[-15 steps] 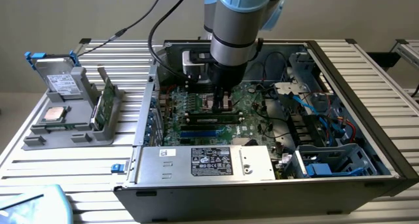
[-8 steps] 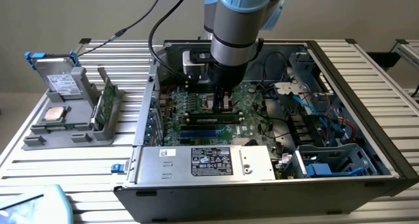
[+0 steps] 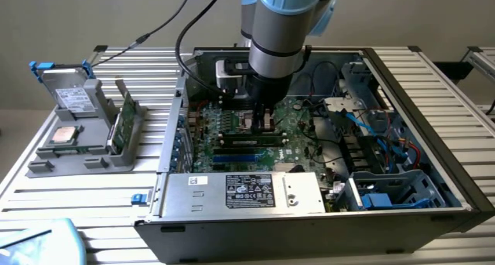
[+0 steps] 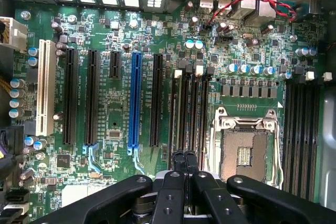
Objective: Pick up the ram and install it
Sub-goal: 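Press down the ram until it locks into place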
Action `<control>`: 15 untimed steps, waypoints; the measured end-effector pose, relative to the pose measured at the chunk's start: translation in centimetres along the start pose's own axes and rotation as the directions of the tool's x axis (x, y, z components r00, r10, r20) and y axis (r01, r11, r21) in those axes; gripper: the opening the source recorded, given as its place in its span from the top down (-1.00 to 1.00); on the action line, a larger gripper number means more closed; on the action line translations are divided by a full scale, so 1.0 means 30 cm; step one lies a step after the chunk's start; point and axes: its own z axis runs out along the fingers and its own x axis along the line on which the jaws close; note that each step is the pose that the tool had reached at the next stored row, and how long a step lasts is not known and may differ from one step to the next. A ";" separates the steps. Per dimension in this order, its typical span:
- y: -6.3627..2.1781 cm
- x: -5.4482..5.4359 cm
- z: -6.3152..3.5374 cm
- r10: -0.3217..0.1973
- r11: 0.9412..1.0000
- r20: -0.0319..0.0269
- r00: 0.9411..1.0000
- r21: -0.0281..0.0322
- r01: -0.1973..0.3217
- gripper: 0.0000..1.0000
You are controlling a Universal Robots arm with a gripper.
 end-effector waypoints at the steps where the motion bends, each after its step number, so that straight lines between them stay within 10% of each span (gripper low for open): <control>1: 0.000 0.000 0.000 0.000 1.000 0.000 1.000 0.000 0.000 0.79; 8: 0.000 0.000 0.001 0.098 0.995 0.007 0.995 0.011 -0.098 0.79; 15: 0.000 0.000 0.002 0.213 0.977 0.016 0.977 0.022 -0.213 0.79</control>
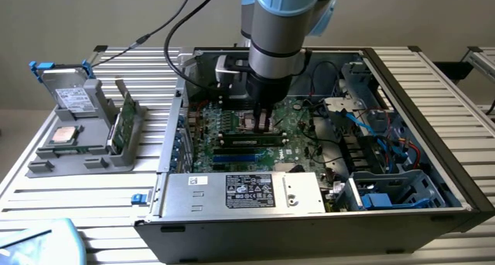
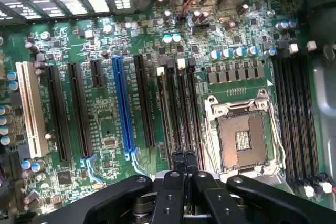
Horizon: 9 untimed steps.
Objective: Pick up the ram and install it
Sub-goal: 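Press down the ram until it locks into place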
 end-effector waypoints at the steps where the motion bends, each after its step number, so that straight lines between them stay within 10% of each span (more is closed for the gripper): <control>1: 0.000 0.000 0.000 0.017 1.000 0.001 1.000 0.002 -0.017 0.79; 9: 0.000 0.000 0.003 0.155 0.988 0.011 0.988 0.016 -0.155 0.79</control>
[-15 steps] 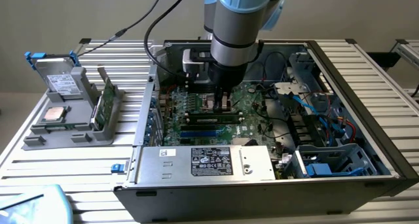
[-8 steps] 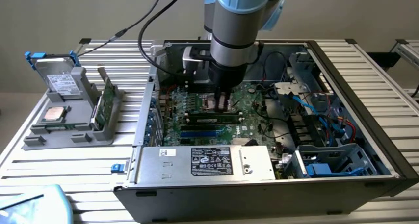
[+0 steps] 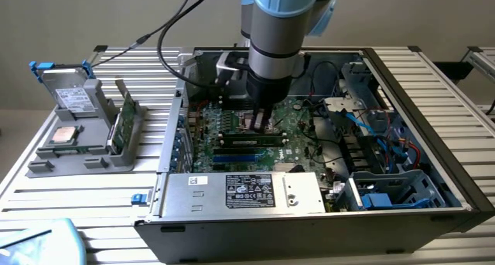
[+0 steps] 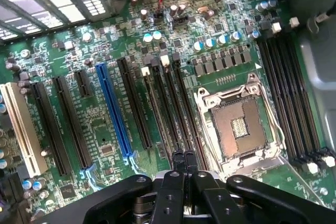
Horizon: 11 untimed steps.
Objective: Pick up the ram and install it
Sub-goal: 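Press down the ram until it locks into place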
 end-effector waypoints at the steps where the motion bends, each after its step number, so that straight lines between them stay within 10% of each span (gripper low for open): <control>1: 0.000 0.000 0.001 0.018 1.000 0.001 1.000 0.002 -0.018 0.79; 6: 0.000 0.001 0.004 0.099 0.995 0.006 0.995 0.008 -0.099 0.79; 11: 0.000 0.001 0.007 0.164 0.986 0.004 0.986 0.001 -0.164 0.79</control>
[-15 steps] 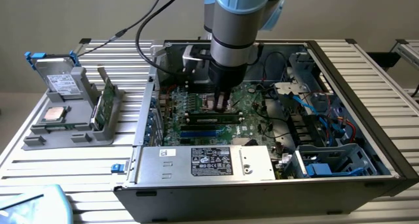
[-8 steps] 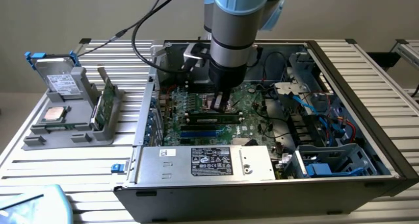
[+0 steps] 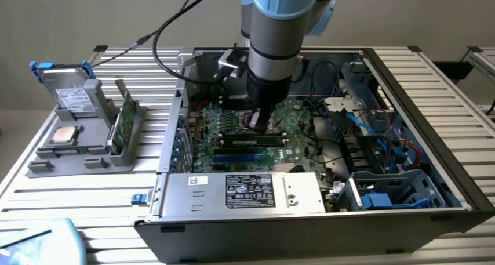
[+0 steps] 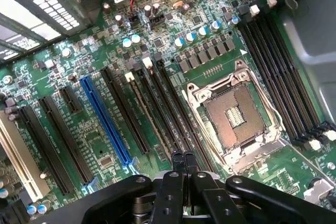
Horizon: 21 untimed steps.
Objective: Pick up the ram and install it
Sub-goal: 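Press down the ram until it locks into place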
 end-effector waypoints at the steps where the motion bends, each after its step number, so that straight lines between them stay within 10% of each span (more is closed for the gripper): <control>1: 0.000 0.000 0.001 0.013 1.000 -0.001 1.000 -0.002 -0.013 0.79; 11: -0.001 0.001 0.007 0.145 0.989 -0.007 0.989 -0.016 -0.145 0.79; 21: -0.001 0.001 0.013 0.274 0.961 -0.014 0.962 -0.029 -0.274 0.79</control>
